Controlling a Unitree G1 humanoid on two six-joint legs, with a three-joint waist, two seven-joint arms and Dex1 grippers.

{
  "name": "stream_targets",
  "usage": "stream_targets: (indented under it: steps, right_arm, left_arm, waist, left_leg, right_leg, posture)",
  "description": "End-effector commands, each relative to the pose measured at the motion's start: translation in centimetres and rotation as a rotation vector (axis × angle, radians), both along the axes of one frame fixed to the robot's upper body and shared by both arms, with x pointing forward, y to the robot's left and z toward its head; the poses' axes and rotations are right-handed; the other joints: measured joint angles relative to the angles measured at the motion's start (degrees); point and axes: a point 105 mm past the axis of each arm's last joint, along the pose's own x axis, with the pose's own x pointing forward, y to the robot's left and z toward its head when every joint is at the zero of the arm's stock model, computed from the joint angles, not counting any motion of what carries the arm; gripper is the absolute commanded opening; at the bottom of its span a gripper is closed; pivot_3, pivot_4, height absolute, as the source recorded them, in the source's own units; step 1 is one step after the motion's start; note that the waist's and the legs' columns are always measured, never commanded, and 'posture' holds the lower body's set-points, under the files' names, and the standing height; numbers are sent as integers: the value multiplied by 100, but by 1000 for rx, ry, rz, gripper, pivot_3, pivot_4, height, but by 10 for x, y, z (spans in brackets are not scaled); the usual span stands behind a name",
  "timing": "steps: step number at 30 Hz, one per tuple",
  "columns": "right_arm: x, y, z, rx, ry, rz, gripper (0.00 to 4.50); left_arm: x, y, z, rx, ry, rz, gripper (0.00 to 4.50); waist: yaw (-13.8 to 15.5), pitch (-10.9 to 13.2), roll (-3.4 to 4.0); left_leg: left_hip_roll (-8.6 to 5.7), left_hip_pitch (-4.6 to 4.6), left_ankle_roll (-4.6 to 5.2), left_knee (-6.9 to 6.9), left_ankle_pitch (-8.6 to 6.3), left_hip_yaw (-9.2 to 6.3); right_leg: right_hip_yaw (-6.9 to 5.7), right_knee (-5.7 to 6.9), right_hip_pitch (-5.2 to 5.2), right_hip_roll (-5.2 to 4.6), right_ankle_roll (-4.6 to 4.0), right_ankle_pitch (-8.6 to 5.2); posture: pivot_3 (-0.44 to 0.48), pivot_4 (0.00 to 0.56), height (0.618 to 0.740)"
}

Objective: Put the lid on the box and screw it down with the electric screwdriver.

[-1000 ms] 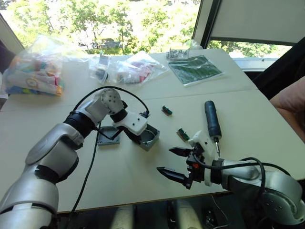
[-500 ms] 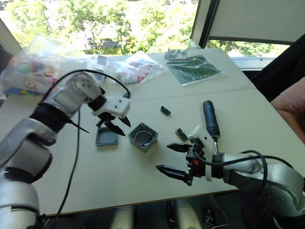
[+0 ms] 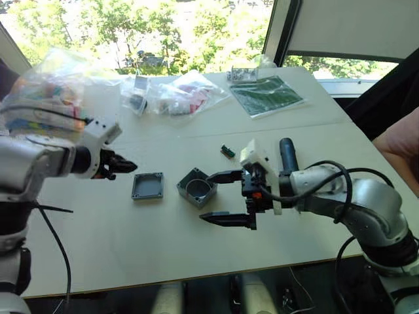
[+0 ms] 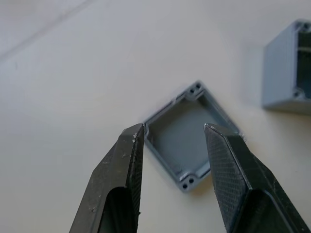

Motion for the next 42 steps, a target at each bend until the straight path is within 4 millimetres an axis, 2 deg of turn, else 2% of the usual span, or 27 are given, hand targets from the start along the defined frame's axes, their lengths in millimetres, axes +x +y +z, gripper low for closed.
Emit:
stream_targets:
  steps: [1,10,22,25,28,35,37,39,42]
  right_arm:
    - [0,7,5,5,-73,34,4500]
    - [3,8,-7,-2,-81,10,4500]
    - [6,10,-3,27,-87,-63,4500]
    - [6,10,-1,31,-87,-78,4500]
    - [7,10,-1,30,-83,-89,4500]
    - [15,4,-10,32,-40,-135,4500]
    - [21,1,-10,76,-6,-170,4500]
    - [34,-1,1,175,19,-233,4500]
    - [58,-6,26,363,73,-338,4500]
  left_arm:
    - [1,21,6,39,-55,157,1960]
    - [9,21,-16,7,18,225,1960]
    - [14,5,-48,53,137,196,1960]
    - [12,5,-53,80,152,188,1250]
    - [13,4,-54,74,151,185,162]
    - [12,2,-55,56,133,211,74]
    - [14,4,-50,54,83,218,74]
    - [23,5,-32,3,-43,220,74]
    - [44,6,27,-118,-401,175,74]
  waist:
    - [-10,0,-3]
    - [8,-1,-4]
    - [-2,-2,-5]
    - [-1,-6,-2]
    - [-2,-8,0]
    - [6,-10,0]
    - [-1,-11,-1]
    - [-2,-11,-1]
    - [1,-8,-6]
  left_leg:
    - [0,0,-1,0,0,0]
    - [-2,1,-4,-1,1,1]
    - [-6,3,-6,-1,3,3]
    - [-6,7,-6,-1,3,3]
    - [-6,15,-6,-1,3,3]
    - [-6,20,-6,-2,3,3]
    - [-7,24,-6,-2,3,4]
    - [-7,26,-6,-2,3,4]
    - [-3,24,-6,-4,3,3]
  right_leg:
    - [0,1,-1,0,-1,1]
    - [2,-1,-1,-2,-20,11]
    - [4,0,0,-6,-24,15]
    - [4,2,1,-6,-24,15]
    - [4,2,7,-6,-36,8]
    - [5,3,13,-6,-40,4]
    - [5,2,18,-7,-40,4]
    - [5,3,19,-7,-40,4]
    - [6,6,13,-4,-44,7]
  posture:
    - [0,150,740]
    - [0,150,740]
    - [0,150,740]
    - [0,150,740]
    - [0,150,740]
    - [0,150,740]
    - [0,150,740]
    - [0,150,740]
    - [0,150,740]
